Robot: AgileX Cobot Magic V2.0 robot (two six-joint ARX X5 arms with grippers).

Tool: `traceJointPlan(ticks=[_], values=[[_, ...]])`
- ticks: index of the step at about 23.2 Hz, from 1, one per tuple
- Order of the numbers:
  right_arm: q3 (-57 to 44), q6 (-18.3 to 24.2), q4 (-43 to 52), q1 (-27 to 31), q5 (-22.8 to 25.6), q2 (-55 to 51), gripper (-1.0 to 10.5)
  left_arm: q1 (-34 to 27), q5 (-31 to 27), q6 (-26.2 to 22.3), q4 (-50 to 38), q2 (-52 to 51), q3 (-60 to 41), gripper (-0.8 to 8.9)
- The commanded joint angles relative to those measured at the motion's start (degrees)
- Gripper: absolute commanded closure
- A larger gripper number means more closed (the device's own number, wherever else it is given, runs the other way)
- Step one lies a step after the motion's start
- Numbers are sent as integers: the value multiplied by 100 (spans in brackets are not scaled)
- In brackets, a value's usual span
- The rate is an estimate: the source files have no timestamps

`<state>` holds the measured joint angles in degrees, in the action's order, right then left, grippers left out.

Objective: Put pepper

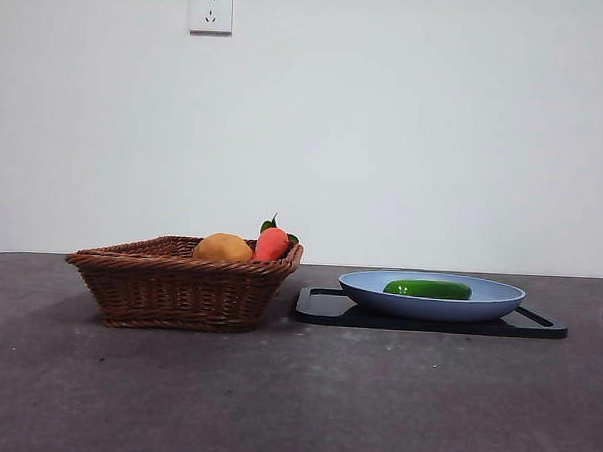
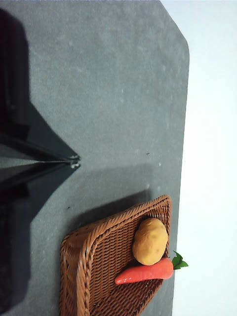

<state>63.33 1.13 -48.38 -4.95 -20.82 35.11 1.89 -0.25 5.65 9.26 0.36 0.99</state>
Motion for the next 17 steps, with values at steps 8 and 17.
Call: traceJointPlan(ticks=[8, 17], values=[[-3875, -186, 3657, 138, 496, -2229, 936, -11, 31, 39, -66, -24, -59, 805], [-5530, -455, 4354, 68, 1102, -3230, 936, -11, 31, 39, -66, -24, -59, 805]])
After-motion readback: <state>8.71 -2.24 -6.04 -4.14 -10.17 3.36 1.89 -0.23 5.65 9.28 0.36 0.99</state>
